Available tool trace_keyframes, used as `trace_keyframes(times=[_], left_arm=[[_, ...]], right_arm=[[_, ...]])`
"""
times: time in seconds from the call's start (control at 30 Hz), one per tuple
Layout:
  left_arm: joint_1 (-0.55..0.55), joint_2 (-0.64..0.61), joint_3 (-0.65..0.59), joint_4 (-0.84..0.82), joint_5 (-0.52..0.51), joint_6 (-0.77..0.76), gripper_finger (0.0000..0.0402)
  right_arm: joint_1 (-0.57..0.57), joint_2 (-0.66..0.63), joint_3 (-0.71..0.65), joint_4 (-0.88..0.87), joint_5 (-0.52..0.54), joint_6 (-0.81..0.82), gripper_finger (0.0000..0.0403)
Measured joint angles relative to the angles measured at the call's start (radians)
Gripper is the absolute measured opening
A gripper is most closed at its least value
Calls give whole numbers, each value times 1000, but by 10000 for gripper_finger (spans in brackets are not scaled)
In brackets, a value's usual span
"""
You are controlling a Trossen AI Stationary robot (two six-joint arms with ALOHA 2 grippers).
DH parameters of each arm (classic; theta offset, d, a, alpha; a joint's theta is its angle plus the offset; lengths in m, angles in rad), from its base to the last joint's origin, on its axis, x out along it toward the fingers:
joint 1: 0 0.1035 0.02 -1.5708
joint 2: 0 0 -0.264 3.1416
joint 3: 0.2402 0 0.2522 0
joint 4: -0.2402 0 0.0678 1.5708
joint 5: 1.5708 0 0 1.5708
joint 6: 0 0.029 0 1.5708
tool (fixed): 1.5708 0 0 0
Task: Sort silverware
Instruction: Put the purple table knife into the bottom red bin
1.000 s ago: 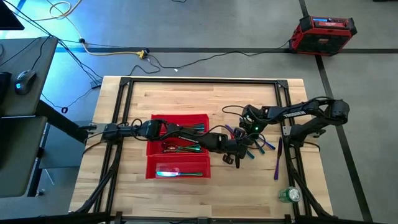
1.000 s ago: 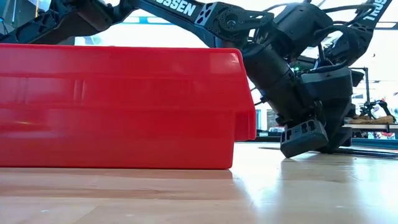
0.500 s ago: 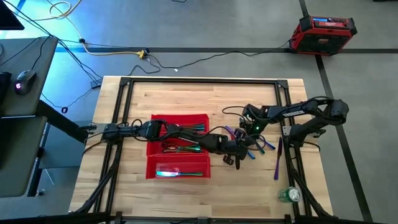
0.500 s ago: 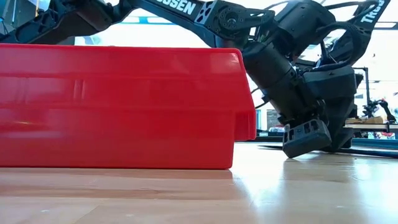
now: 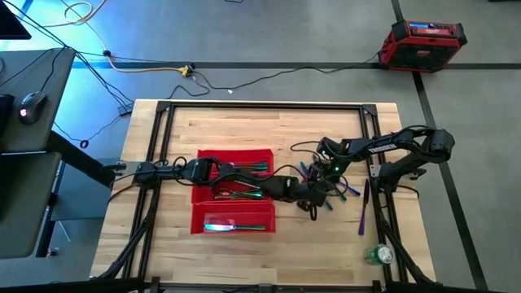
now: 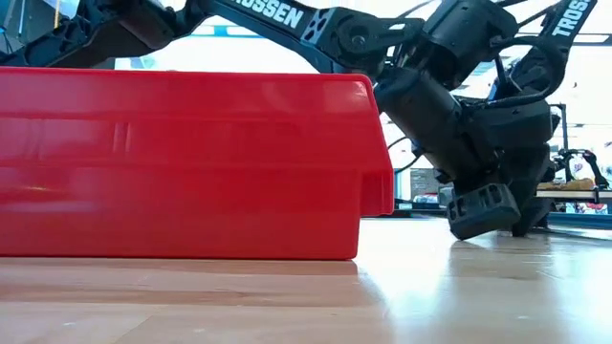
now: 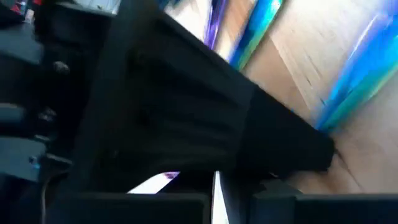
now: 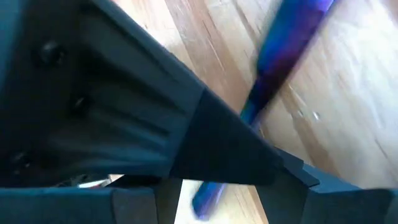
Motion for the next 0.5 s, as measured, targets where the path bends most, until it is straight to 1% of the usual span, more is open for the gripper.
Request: trace_keyframes(times=[0.17,0.27,0.37,0.5], left_arm=[[0,-6,-2,8,20,-7,0],[0,-9,-2,-22,-1,13,0],[-8,-26,-1,-130,-54,22,0],[-24,-51,-2,-312,-46,-2,0]], right_arm=[[9,-4,-28,31,27,1,164],[12,-4,-28,30,48,3,164],[12,-4,-29,30,55,-5,164],[12,-3,-32,62,63,38,164]])
